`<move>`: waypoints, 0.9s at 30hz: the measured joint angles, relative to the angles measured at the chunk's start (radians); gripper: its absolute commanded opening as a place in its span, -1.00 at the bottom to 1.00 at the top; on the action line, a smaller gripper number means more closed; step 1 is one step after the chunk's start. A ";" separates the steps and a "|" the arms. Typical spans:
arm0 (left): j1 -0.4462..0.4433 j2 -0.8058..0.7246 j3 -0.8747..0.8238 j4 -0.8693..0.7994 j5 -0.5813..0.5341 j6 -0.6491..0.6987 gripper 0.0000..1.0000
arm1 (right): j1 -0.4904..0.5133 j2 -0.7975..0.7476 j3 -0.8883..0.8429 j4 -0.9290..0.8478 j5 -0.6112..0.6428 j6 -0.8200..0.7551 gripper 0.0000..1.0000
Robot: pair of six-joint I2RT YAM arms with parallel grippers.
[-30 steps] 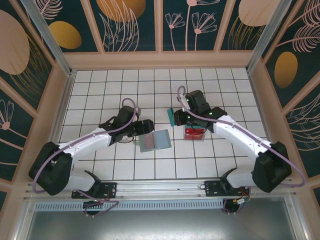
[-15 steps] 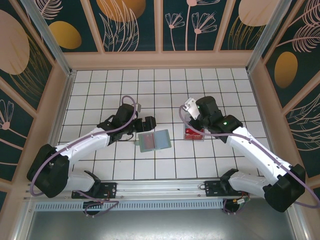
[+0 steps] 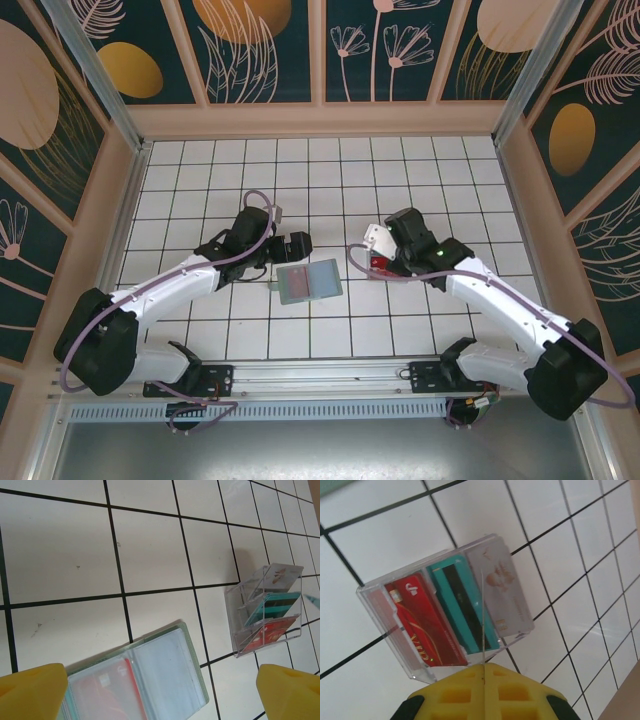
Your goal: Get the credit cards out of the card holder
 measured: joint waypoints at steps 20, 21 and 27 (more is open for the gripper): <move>0.000 0.000 -0.007 0.001 -0.003 0.000 0.95 | 0.031 0.086 -0.054 0.081 0.026 -0.091 -1.00; 0.000 0.000 -0.010 0.001 -0.003 0.000 0.95 | 0.031 0.091 -0.054 0.085 0.029 -0.095 -1.00; 0.000 0.000 -0.031 0.002 -0.003 -0.001 0.95 | 0.032 0.113 -0.054 0.110 0.041 -0.118 -1.00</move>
